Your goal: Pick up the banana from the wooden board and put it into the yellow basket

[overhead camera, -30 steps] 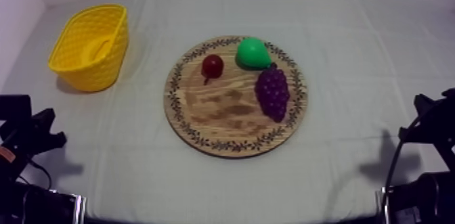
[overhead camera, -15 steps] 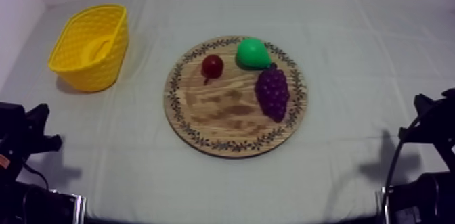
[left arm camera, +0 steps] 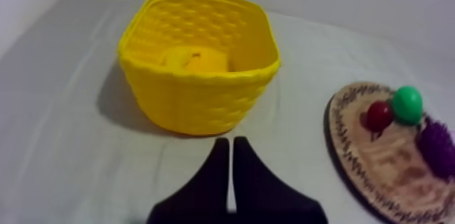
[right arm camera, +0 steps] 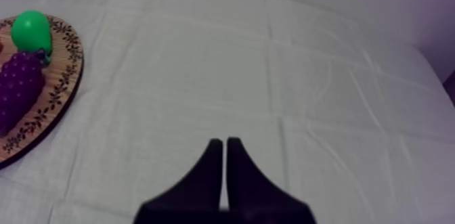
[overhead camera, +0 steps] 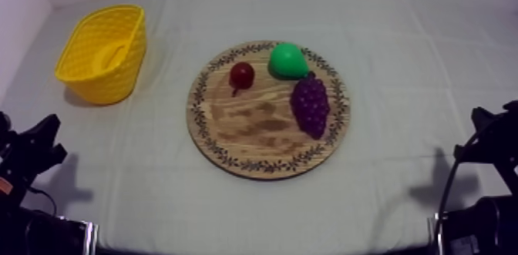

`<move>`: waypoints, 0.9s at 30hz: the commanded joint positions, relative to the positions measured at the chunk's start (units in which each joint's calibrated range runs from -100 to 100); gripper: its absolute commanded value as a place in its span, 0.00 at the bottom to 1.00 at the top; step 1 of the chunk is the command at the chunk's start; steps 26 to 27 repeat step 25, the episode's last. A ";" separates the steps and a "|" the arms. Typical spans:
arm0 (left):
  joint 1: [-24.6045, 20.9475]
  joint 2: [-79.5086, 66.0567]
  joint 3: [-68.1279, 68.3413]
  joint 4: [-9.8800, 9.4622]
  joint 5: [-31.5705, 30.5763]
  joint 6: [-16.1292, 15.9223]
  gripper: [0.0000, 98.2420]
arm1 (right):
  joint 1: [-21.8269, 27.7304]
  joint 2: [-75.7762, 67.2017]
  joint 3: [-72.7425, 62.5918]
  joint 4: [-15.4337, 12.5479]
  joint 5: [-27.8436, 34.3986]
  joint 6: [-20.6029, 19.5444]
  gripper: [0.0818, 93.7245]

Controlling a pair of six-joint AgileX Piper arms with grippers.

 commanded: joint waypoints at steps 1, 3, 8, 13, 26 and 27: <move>0.02 0.01 0.02 -0.03 -0.17 2.92 0.00 | -0.01 -0.02 0.02 0.01 -0.04 0.02 0.00; 0.03 0.00 0.05 -0.03 -0.29 2.85 0.00 | -0.01 -0.02 0.02 0.01 -0.04 0.02 0.00; 0.04 0.00 0.08 -0.03 -0.39 2.56 0.00 | -0.01 -0.02 0.02 0.01 -0.04 0.02 0.00; 0.05 0.00 0.08 -0.03 -0.40 2.55 0.00 | -0.01 -0.02 0.02 0.01 -0.04 0.02 0.00; 0.05 0.00 0.09 -0.03 -0.41 2.53 0.00 | -0.01 -0.02 0.02 0.01 -0.04 0.02 0.00; 0.05 0.00 0.09 -0.03 -0.41 2.53 0.00 | -0.01 -0.02 0.02 0.01 -0.04 0.02 0.00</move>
